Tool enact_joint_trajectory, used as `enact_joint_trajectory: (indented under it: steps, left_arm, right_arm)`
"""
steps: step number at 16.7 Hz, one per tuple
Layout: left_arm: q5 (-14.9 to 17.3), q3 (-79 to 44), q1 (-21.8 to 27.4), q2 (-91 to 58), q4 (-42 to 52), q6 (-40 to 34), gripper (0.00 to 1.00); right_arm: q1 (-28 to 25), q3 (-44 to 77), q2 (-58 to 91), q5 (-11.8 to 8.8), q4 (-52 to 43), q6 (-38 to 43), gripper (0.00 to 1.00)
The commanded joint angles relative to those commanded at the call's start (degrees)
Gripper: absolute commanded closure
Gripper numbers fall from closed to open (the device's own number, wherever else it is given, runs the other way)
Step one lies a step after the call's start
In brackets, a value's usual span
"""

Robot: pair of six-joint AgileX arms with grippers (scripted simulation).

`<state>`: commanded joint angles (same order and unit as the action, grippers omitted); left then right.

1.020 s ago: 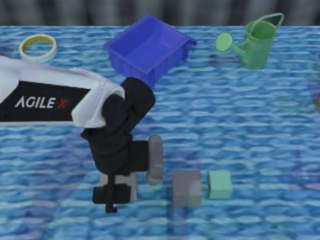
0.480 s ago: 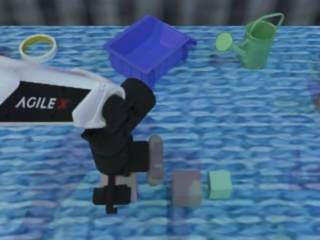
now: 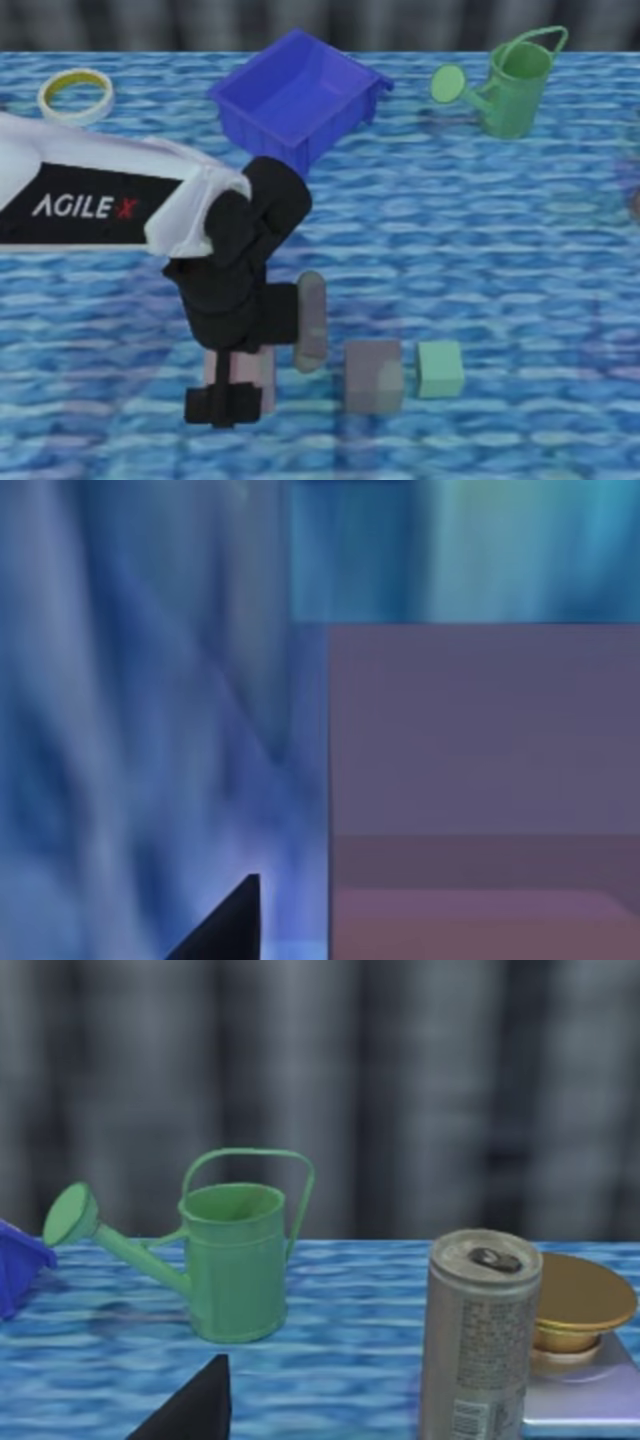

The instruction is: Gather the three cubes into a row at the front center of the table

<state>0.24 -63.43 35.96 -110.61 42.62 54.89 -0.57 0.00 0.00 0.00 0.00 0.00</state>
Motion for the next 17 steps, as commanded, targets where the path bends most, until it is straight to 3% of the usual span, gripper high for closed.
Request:
enact_joint_trajectory:
  steps: [8, 17]
  left_arm:
    - [-0.1, -0.6, -0.1, 0.4, 1.0, 0.0, 0.00]
    - [0.0, -8.6, -1.2, 6.8, 15.3, -0.2, 0.00]
  right_arm:
    - [0.0, 0.0, 0.0, 0.0, 0.0, 0.0, 0.00]
    - [0.0, 0.0, 0.0, 0.0, 0.0, 0.0, 0.00]
